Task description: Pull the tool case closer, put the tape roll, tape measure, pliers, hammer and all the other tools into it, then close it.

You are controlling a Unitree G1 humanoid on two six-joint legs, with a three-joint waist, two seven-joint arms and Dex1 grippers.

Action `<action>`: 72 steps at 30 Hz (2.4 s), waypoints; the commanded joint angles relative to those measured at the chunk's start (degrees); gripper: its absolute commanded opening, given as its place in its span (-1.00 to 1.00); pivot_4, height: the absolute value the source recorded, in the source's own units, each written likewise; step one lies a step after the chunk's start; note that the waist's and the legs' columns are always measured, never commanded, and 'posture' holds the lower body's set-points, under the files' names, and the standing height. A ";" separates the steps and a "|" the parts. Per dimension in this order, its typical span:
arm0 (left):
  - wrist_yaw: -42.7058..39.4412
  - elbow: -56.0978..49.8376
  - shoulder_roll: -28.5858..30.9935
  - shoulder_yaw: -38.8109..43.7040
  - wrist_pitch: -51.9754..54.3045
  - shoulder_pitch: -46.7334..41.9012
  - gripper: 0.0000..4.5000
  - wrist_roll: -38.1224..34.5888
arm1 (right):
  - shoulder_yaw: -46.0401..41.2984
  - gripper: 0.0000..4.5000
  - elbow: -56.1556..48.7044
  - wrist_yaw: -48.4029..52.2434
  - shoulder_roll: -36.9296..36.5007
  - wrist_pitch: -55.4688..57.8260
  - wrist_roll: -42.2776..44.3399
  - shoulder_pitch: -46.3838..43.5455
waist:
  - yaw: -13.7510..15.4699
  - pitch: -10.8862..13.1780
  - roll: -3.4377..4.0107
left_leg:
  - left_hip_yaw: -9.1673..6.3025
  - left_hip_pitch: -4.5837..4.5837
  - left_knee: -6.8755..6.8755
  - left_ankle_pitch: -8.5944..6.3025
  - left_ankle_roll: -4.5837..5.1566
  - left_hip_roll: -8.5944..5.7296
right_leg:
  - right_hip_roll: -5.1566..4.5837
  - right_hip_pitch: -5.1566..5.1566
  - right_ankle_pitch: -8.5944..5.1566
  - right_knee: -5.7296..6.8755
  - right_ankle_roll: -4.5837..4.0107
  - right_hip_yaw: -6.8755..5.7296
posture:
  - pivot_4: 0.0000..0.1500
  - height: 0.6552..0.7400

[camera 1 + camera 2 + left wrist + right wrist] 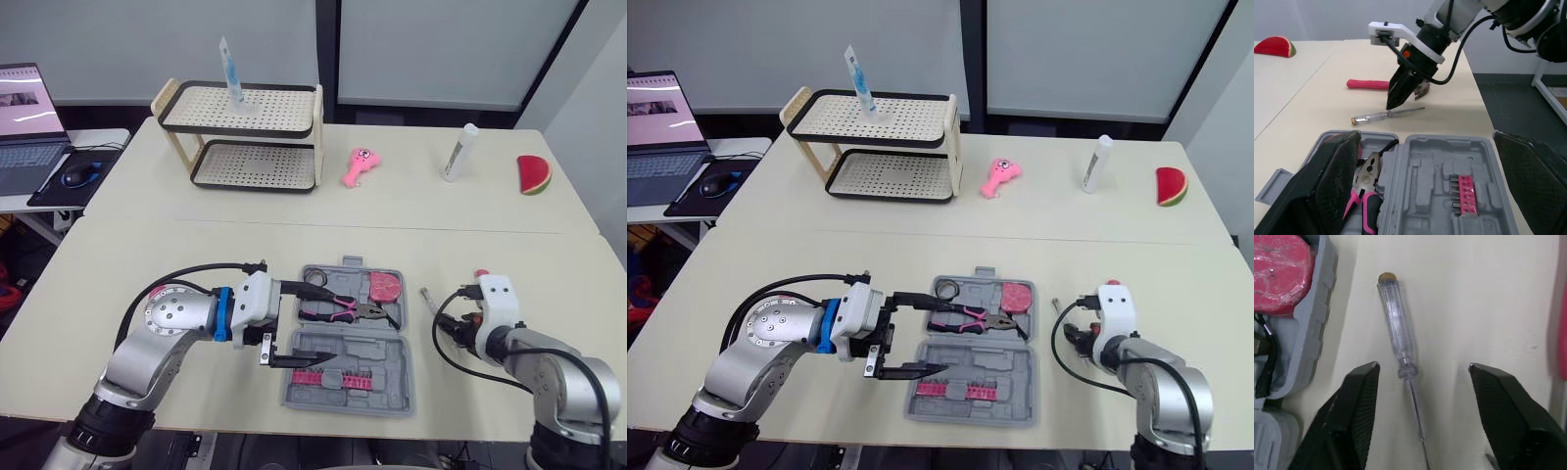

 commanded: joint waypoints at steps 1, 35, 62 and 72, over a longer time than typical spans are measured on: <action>1.26 -1.06 -0.40 1.96 1.36 -1.12 1.00 -1.87 | 1.78 0.91 -3.38 3.27 -5.31 -9.43 2.09 3.55 | -0.06 -0.04 -0.01 | -0.01 0.01 0.02 0.00 0.00 0.01 | 0.01 0.02 0.00 0.01 0.00 -0.02 | 1.00 0.88; -5.27 1.10 2.53 1.45 -0.93 -1.71 1.00 0.80 | 12.30 -0.27 20.69 -6.52 -1.53 -46.13 -2.45 9.21 | -0.83 -0.02 0.01 | 0.03 -0.03 0.64 -0.01 0.01 0.04 | 0.10 0.08 0.05 0.26 0.11 0.15 | 1.00 0.88; -14.47 9.41 17.57 10.70 -9.95 9.16 1.00 5.20 | 31.80 -0.88 -6.83 20.15 -33.26 -26.88 4.85 -12.18 | -0.22 0.08 0.07 | -0.08 -0.15 0.54 -0.02 0.02 0.15 | 0.21 -0.13 -0.06 0.22 -0.09 0.04 | 1.00 0.88; -13.46 6.36 17.64 11.05 -9.95 12.51 1.00 5.04 | 51.19 -0.88 0.56 20.29 -25.70 -25.98 0.38 -24.62 | 0.00 0.08 0.01 | -0.04 -0.28 0.56 -0.03 0.02 0.14 | 0.16 -0.15 -0.02 0.00 -0.02 0.04 | 1.00 0.88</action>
